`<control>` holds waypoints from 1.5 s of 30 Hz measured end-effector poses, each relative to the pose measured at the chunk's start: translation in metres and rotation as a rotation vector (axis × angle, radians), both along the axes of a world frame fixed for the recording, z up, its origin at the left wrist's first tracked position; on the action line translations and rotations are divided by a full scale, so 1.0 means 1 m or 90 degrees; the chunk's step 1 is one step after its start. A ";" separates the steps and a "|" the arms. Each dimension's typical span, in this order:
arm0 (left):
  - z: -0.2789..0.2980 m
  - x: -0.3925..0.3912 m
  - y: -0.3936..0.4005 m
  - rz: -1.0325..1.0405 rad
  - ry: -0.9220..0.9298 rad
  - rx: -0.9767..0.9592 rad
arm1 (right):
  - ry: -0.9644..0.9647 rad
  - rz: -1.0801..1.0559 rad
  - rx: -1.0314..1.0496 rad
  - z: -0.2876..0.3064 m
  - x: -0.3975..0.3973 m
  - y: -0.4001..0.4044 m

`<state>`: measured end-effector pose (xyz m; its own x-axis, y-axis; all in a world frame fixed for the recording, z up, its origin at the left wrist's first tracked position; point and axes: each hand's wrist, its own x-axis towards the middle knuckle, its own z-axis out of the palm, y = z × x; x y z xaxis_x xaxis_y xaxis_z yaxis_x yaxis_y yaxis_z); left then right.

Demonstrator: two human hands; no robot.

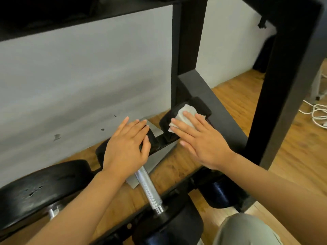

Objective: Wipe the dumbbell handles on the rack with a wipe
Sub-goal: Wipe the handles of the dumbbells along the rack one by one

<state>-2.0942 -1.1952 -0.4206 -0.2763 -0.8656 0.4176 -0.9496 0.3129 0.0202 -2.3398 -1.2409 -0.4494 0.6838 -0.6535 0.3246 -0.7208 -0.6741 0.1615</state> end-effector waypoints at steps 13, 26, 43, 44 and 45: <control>0.000 0.003 0.001 -0.021 0.070 -0.034 | 0.188 0.008 -0.045 0.006 0.016 -0.006; -0.004 0.005 -0.001 -0.021 0.120 -0.045 | 0.027 -0.039 -0.007 0.012 0.025 -0.020; -0.006 0.001 0.000 -0.003 0.126 -0.065 | -0.412 -0.161 0.279 0.002 -0.016 -0.013; -0.006 0.001 0.000 -0.001 0.127 -0.066 | -0.420 -0.169 0.309 0.007 -0.014 -0.025; -0.006 0.000 0.000 0.001 0.125 -0.067 | -0.444 -0.175 0.355 0.014 -0.012 -0.039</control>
<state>-2.0939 -1.1952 -0.4269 -0.1804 -0.8147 0.5511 -0.9310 0.3223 0.1716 -2.3515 -1.2796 -0.4359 0.2504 -0.9485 0.1942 -0.6789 -0.3150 -0.6632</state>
